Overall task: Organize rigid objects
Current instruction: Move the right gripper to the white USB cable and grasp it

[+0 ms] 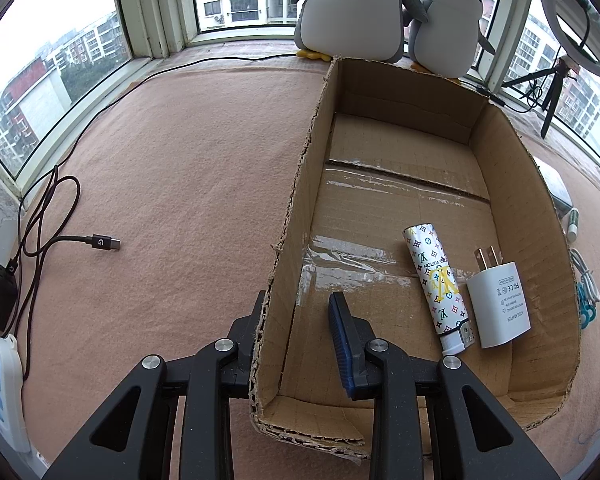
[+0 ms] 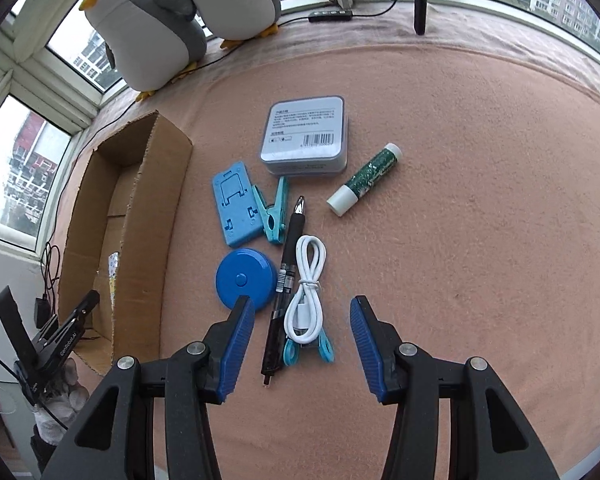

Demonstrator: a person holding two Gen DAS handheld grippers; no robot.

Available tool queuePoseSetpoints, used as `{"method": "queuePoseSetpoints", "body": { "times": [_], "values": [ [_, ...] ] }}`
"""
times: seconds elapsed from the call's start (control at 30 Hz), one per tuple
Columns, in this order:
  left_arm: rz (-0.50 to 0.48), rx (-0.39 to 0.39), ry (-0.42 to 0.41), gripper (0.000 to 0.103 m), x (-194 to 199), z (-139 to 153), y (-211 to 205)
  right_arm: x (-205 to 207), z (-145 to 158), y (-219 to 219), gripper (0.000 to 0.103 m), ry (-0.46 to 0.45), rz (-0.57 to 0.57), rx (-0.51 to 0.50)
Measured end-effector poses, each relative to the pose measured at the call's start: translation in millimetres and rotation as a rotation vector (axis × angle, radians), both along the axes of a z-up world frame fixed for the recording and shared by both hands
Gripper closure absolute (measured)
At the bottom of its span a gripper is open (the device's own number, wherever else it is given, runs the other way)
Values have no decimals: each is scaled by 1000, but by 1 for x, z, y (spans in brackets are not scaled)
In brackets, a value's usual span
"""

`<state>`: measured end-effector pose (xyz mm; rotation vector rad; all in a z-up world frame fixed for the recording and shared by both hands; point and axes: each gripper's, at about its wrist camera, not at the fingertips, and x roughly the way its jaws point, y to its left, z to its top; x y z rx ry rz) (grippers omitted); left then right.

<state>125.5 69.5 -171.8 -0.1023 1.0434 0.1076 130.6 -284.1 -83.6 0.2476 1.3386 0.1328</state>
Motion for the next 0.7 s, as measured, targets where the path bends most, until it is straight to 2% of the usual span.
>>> {"method": "queuePoseSetpoints", "body": {
  "times": [0.37,0.7],
  "values": [
    [0,0,0,72,0,0,0,11,-19,0,59,38,-4,6],
    [0,0,0,72,0,0,0,21,-28,8,74,59,8,7]
  ]
}}
